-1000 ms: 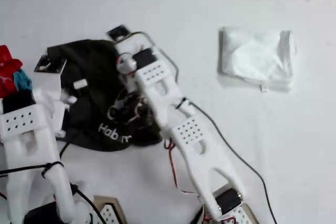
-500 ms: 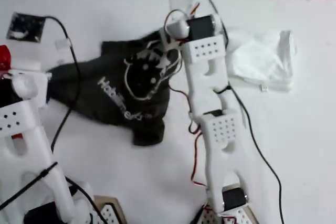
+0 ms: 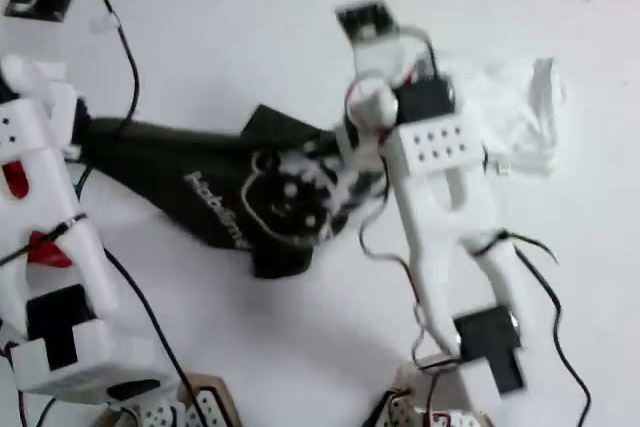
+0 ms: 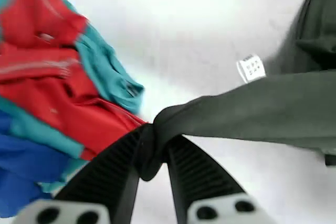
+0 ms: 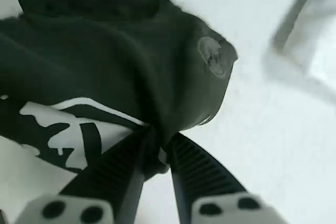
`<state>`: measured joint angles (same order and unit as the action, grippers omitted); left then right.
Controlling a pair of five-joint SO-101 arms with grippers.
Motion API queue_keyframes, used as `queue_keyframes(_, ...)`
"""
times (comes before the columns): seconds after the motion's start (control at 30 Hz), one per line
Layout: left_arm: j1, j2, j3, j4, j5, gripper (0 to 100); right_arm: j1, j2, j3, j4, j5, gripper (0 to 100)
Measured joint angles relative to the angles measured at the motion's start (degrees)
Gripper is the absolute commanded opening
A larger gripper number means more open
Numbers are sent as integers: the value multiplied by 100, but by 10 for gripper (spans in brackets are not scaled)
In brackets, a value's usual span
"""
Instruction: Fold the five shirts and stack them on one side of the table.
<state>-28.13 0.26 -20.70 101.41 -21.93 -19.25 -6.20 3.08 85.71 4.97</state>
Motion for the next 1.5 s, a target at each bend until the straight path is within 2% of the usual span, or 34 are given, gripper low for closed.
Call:
queue_keyframes(0.2,334,26,1125,0,-79,25,26,-958,3666,-2110,527,24)
queue_keyframes(0.4,352,62,2488,-141,-360,26,88,-1143,4932,-2699,1213,24)
queue_keyframes(0.57,343,62,3262,-589,-510,26,88,-1178,5020,-2716,1380,24)
queue_keyframes(0.87,343,62,3297,-686,-510,27,97,-1222,5020,-2716,1398,26)
queue_keyframes(0.93,343,-62,3402,-712,-510,27,97,-1398,4958,-2558,1398,60)
queue_keyframes(1.0,325,-431,3666,-809,-510,26,97,-1679,4835,-2286,1398,128)
queue_keyframes(1.13,316,-1785,4738,-1574,-519,25,97,-2558,4712,-1688,1442,240)
queue_keyframes(1.3,325,-3191,6136,-2242,-519,25,97,-3947,4686,-1125,1451,246)
queue_keyframes(1.4,316,-3341,6382,-2295,-519,25,97,-4563,4378,-1029,1451,247)
queue_keyframes(1.5,316,-3402,6444,-2347,-519,25,97,-4545,3771,-1029,1442,247)
